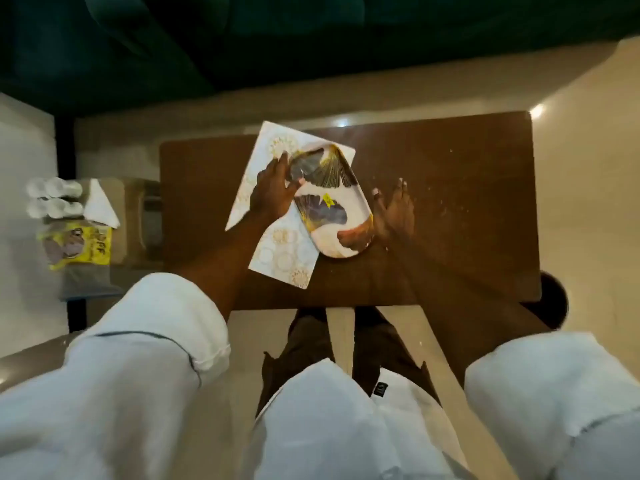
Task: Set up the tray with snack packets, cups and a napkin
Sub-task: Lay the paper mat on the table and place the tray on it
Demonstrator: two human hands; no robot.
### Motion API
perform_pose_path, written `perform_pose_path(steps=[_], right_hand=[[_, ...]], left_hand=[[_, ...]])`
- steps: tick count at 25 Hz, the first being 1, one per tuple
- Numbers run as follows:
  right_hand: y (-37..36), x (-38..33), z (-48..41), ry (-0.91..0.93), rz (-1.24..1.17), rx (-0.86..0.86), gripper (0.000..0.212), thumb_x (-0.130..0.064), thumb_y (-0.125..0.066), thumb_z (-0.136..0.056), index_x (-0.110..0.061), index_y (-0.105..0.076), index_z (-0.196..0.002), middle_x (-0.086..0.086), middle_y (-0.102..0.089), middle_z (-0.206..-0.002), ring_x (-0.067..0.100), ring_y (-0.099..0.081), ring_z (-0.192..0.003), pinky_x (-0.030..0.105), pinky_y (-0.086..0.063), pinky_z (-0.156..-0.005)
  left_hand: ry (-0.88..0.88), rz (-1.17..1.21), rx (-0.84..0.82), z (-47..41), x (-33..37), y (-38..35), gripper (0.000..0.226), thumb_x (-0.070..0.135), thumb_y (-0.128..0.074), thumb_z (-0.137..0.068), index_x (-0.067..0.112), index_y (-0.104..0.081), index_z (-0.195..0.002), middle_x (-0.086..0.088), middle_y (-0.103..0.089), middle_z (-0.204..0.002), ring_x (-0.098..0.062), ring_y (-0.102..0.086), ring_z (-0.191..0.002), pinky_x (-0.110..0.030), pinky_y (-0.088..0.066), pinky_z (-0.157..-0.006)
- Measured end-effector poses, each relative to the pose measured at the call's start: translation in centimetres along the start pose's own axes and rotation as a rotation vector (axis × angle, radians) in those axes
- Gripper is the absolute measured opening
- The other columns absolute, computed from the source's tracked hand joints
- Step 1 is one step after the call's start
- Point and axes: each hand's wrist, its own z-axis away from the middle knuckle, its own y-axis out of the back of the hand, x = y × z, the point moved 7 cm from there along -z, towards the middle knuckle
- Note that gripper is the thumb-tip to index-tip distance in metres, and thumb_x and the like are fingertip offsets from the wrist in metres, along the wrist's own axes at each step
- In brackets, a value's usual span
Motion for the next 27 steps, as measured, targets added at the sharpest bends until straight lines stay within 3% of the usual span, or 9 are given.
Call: perform_pose_path(steps=[5,9,11,13,17,21,24,27], right_hand=[[-7.6,9.7,0.8,-0.349,-0.135,0.153,0.055,-0.043,-0.051,-0.106,-0.001,-0.050,-0.141,0.019,-0.051,-0.145,0.034,-0.049,-0.136,0.040,-0.034,-0.115],[-13.7,16.4,3.5,-0.593,-0.414,0.146,0.050,-0.038,-0.066,-0.099,-0.003,-0.055,-0.132,0.017,-0.063,-0.130,0.028,-0.061,-0.118,0.042,-0.047,-0.107],[-16.2,17.4,3.8,-0.698,-0.579,0.102,0.041,-0.032,-0.070,-0.097,-0.006,-0.057,-0.126,0.010,-0.067,-0.114,0.021,-0.062,-0.103,0.040,-0.053,-0.097],[-17.7,18.1,4.1,-0.775,-0.633,0.073,0.038,-0.027,-0.073,-0.095,-0.009,-0.059,-0.125,0.001,-0.065,-0.103,0.019,-0.061,-0.101,0.037,-0.053,-0.092],[-20.2,19.5,3.8,-0.876,-0.682,0.028,0.037,-0.017,-0.075,-0.093,-0.009,-0.063,-0.128,0.010,-0.072,-0.113,0.025,-0.069,-0.104,0.040,-0.059,-0.089],[-20.8,19.8,2.2,-0.920,-0.717,0.025,0.037,-0.010,-0.075,-0.092,-0.008,-0.064,-0.128,0.013,-0.072,-0.115,0.026,-0.073,-0.103,0.041,-0.063,-0.089],[-21.1,19.9,1.2,-0.900,-0.714,0.051,0.034,-0.004,-0.073,-0.093,-0.005,-0.064,-0.126,0.015,-0.071,-0.117,0.026,-0.073,-0.102,0.046,-0.063,-0.092],[-21.3,19.0,0.8,-0.840,-0.764,0.053,0.033,-0.002,-0.070,-0.095,-0.003,-0.061,-0.126,0.019,-0.069,-0.120,0.028,-0.071,-0.108,0.042,-0.064,-0.091]], left_hand=[[0.015,0.004,0.018,-7.8,-2.0,-6.6,0.066,0.040,-0.063,-0.099,0.008,-0.042,-0.152,-0.017,-0.046,-0.154,-0.037,-0.042,-0.144,-0.040,-0.037,-0.115],[0.017,-0.107,-0.001,-11.5,-4.0,-11.7,0.064,0.039,-0.059,-0.099,0.009,-0.041,-0.152,-0.017,-0.044,-0.152,-0.037,-0.040,-0.144,-0.046,-0.041,-0.112],[0.040,-0.173,0.020,-13.7,-4.9,-12.5,0.058,0.033,-0.053,-0.101,0.011,-0.041,-0.153,-0.018,-0.044,-0.151,-0.038,-0.042,-0.142,-0.047,-0.043,-0.112],[0.057,-0.194,0.010,-14.7,-5.5,-13.7,0.052,0.031,-0.052,-0.103,0.011,-0.044,-0.150,-0.018,-0.045,-0.150,-0.038,-0.044,-0.140,-0.046,-0.045,-0.111],[0.091,-0.233,0.028,-15.0,-6.8,-15.4,0.042,0.034,-0.052,-0.104,0.010,-0.053,-0.138,-0.017,-0.044,-0.148,-0.037,-0.045,-0.138,-0.047,-0.048,-0.107],[0.124,-0.123,-0.004,-17.9,-6.8,-15.7,0.039,0.028,-0.049,-0.106,0.012,-0.054,-0.141,-0.017,-0.048,-0.147,-0.035,-0.049,-0.138,-0.042,-0.045,-0.110],[0.120,-0.013,-0.033,-19.4,-7.5,-15.3,0.038,0.022,-0.053,-0.106,0.018,-0.056,-0.144,-0.014,-0.052,-0.148,-0.031,-0.053,-0.138,-0.038,-0.048,-0.112],[0.122,0.003,-0.005,-20.2,-7.8,-14.2,0.034,0.024,-0.056,-0.104,0.021,-0.061,-0.137,-0.012,-0.057,-0.143,-0.030,-0.059,-0.131,-0.038,-0.052,-0.105]])
